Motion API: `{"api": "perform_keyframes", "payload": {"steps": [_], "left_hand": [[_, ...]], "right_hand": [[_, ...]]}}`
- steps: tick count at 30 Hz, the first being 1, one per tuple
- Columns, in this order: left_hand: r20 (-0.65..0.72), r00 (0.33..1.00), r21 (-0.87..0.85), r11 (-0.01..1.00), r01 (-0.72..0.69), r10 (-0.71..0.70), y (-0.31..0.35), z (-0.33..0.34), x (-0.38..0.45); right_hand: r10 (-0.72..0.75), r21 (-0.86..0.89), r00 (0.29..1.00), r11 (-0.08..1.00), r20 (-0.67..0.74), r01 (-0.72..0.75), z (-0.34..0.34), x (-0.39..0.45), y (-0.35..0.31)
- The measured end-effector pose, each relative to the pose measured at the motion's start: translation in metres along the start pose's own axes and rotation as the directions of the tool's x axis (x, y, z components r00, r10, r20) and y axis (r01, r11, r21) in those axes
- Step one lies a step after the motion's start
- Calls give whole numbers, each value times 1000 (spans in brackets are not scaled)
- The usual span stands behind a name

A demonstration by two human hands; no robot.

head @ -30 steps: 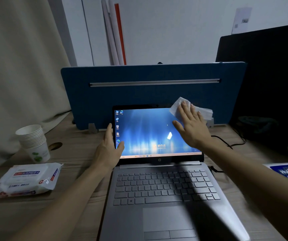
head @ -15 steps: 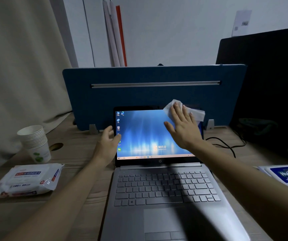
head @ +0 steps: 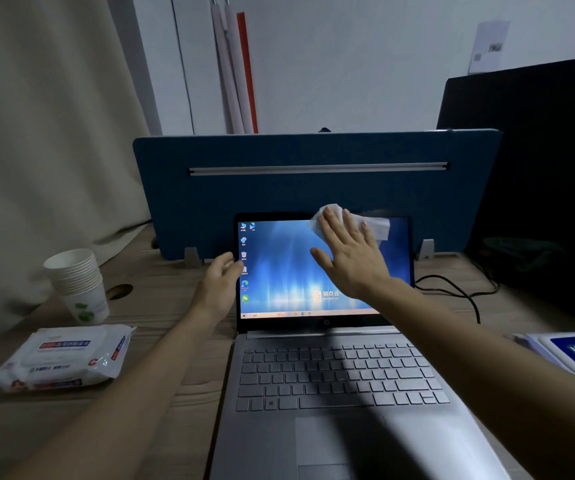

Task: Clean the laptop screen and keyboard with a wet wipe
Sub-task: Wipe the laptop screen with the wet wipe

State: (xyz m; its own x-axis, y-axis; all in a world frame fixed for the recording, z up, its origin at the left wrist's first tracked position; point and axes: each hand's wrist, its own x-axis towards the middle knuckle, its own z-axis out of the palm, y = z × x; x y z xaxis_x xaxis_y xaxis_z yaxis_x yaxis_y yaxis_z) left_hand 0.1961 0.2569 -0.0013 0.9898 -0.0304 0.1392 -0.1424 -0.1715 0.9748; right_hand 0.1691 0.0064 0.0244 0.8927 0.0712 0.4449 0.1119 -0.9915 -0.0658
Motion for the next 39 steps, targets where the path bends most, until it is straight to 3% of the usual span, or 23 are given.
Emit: {"api": "perform_keyframes", "payload": {"steps": [9, 24, 39], "left_hand": [[15, 1000, -22, 1000, 11, -11, 0, -4, -1], [46, 998, -151, 987, 56, -49, 15, -8, -10], [100, 990, -159, 981, 110, -95, 21, -15, -13]], "right_hand": [[42, -10, 999, 999, -11, -42, 4, -2, 2], [-10, 12, 1000, 1000, -25, 10, 10, 12, -34], [-63, -9, 996, 998, -58, 63, 17, 24, -64]]}}
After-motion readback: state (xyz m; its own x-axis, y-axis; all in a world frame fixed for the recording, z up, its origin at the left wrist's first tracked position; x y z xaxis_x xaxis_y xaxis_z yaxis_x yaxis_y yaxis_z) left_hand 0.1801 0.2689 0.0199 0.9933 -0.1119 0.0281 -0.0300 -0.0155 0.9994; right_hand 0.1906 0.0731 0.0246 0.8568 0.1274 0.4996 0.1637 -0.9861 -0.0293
